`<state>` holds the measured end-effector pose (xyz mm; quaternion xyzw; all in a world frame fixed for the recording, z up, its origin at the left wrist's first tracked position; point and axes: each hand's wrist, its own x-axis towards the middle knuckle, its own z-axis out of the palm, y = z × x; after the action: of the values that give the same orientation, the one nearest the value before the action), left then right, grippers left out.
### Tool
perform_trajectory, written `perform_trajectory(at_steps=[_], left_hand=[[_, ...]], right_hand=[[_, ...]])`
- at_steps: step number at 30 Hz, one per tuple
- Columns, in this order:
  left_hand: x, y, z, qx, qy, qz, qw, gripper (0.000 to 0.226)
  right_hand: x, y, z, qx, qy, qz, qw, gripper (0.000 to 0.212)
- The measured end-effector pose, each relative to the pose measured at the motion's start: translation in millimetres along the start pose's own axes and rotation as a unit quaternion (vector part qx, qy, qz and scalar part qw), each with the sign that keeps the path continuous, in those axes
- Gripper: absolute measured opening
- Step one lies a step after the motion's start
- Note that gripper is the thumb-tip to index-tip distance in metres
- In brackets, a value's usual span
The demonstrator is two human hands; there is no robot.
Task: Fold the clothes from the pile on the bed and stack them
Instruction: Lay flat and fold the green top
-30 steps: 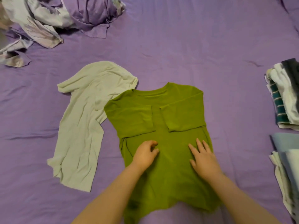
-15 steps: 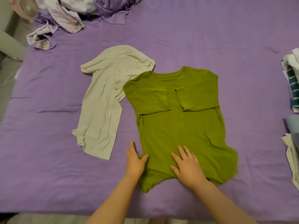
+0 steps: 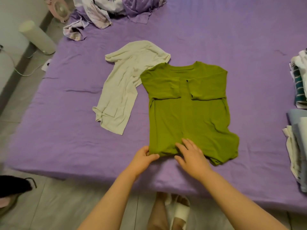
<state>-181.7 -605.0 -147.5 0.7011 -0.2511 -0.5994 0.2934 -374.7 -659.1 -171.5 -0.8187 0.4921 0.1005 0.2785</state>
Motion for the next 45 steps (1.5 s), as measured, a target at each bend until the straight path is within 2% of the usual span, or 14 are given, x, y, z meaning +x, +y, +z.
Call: perform_trajectory(at_steps=[7, 9, 11, 14, 17, 19, 23, 28, 30, 33, 36, 39, 42, 45], left_hand=[[-26.8, -5.1, 3.7, -0.092, 0.080, 0.042, 0.992, 0.009], [-28.0, -12.9, 3.3, -0.098, 0.096, 0.020, 0.990, 0.004], [-28.3, -25.6, 3.0, -0.111, 0.093, -0.021, 0.989, 0.014], [-27.9, -49.2, -2.7, -0.112, 0.094, -0.054, 0.988, 0.012], [-25.0, -73.2, -15.0, -0.037, 0.132, -0.078, 0.988, 0.025], [-23.7, -82.7, -21.3, 0.066, 0.153, -0.068, 0.984, 0.035], [-19.6, -81.8, -14.2, 0.253, 0.212, 0.024, 0.944, 0.039], [3.8, -64.7, 37.0, 0.399, 0.064, 0.154, 0.902, 0.030], [14.6, -55.4, 63.0, 0.429, 0.020, 0.197, 0.882, 0.030], [28.5, -42.5, 99.0, 0.412, -0.027, 0.230, 0.881, 0.029], [42.0, -32.8, 123.9, 0.394, -0.062, 0.237, 0.886, 0.030], [54.6, -25.1, 136.9, 0.342, -0.077, 0.179, 0.919, 0.036], [61.8, -21.6, 138.4, 0.284, -0.083, 0.114, 0.948, 0.040], [61.6, -22.5, 135.9, 0.262, -0.084, 0.085, 0.957, 0.041]], right_hand=[[-13.1, -29.5, 6.5, 0.035, 0.019, -0.079, 0.996, 0.052], [-15.8, -36.3, 9.9, 0.067, 0.036, -0.068, 0.995, 0.046], [-17.0, -39.3, 15.7, 0.087, 0.042, -0.059, 0.994, 0.040], [-15.9, -36.9, 32.7, 0.033, -0.018, -0.057, 0.998, 0.040], [-17.9, -22.9, 53.0, 0.000, -0.071, -0.038, 0.997, 0.042], [-22.0, -9.1, 57.8, 0.004, -0.055, -0.017, 0.998, 0.042], [-30.6, 27.0, 49.2, 0.018, 0.011, 0.019, 1.000, 0.037], [-37.4, 76.7, 18.6, 0.059, 0.174, 0.151, 0.971, 0.040], [-35.6, 95.1, 11.0, 0.043, 0.162, 0.200, 0.965, 0.054], [-22.7, 117.6, 8.0, 0.066, 0.141, 0.260, 0.953, 0.069], [-5.1, 135.2, 5.2, 0.234, 0.162, 0.274, 0.919, 0.074], [3.3, 145.1, 4.3, 0.384, 0.173, 0.257, 0.870, 0.088], [5.4, 144.9, 3.0, 0.480, 0.210, 0.244, 0.816, 0.069], [-4.3, 141.1, 5.2, 0.444, 0.212, 0.256, 0.832, 0.039]])
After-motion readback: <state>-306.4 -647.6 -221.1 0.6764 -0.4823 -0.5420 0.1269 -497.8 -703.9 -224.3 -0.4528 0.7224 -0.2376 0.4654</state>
